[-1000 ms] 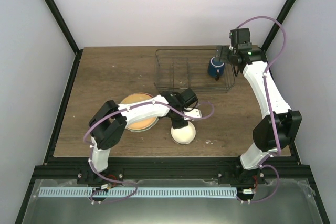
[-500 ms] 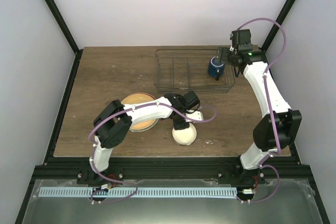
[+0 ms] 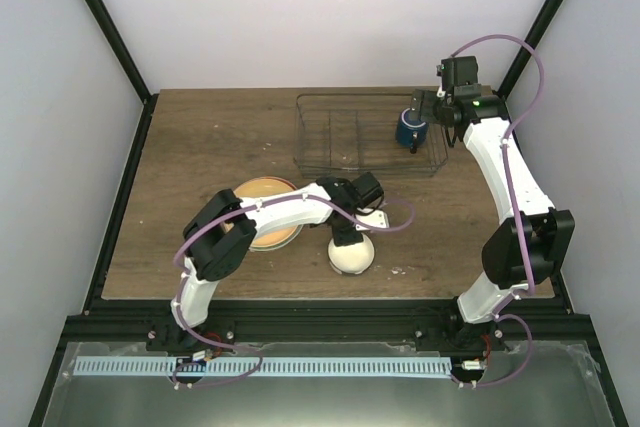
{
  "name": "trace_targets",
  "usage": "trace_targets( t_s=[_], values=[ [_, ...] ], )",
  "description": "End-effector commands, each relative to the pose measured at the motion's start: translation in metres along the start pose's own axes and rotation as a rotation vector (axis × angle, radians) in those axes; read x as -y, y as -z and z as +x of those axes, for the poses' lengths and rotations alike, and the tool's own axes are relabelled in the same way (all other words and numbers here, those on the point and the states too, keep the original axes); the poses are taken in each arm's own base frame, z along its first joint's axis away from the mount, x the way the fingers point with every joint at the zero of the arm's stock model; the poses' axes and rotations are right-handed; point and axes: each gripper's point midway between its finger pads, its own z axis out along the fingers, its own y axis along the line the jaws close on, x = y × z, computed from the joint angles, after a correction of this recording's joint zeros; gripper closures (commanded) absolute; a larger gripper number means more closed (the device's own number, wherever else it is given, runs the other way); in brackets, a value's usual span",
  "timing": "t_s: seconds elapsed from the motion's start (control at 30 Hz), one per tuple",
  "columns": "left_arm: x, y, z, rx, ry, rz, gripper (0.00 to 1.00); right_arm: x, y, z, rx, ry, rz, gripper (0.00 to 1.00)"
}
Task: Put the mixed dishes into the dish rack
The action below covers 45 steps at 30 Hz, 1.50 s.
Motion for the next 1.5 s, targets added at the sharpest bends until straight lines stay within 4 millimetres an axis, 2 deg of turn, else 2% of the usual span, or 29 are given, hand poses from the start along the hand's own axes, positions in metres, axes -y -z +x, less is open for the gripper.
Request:
trace_targets(
  t_s=[0.0, 0.1, 0.23, 0.33, 0.5, 0.67, 0.77, 0.97, 1.47],
  values=[
    [-0.01, 0.017, -0.008, 0.01, 0.012, -0.045, 0.5, 0.0, 0.007, -0.007, 0.026, -0.009, -0.017, 0.0],
    [-0.015, 0.022, 0.001, -0.03, 0.049, -0.078, 0.44, -0.001, 0.007, -0.007, 0.024, -0.008, -0.022, 0.0],
    [-0.015, 0.02, 0.027, -0.139, 0.15, -0.098, 0.43, -0.001, 0.006, -0.007, 0.023, -0.007, -0.024, 0.0],
    [-0.015, 0.024, 0.037, -0.166, 0.248, -0.099, 0.43, -0.001, 0.005, -0.006, 0.018, -0.007, -0.026, 0.0],
    [-0.009, 0.038, 0.039, -0.165, 0.402, -0.065, 0.42, -0.003, 0.002, -0.005, 0.011, -0.009, -0.037, 0.0],
    [0.01, 0.045, 0.038, -0.153, 0.491, 0.031, 0.44, -0.006, -0.001, -0.004, 0.003, -0.01, -0.048, 0.0],
    [0.022, 0.044, 0.038, -0.151, 0.515, 0.095, 0.48, -0.006, -0.002, -0.003, -0.002, -0.009, -0.052, 0.0],
    [0.035, 0.041, 0.044, -0.175, 0.525, 0.152, 0.59, -0.006, -0.004, -0.001, -0.008, -0.007, -0.05, 0.0],
    [0.047, 0.025, 0.041, -0.171, 0.497, 0.232, 0.67, -0.001, -0.001, 0.003, -0.01, -0.002, -0.026, 0.0]
  ],
)
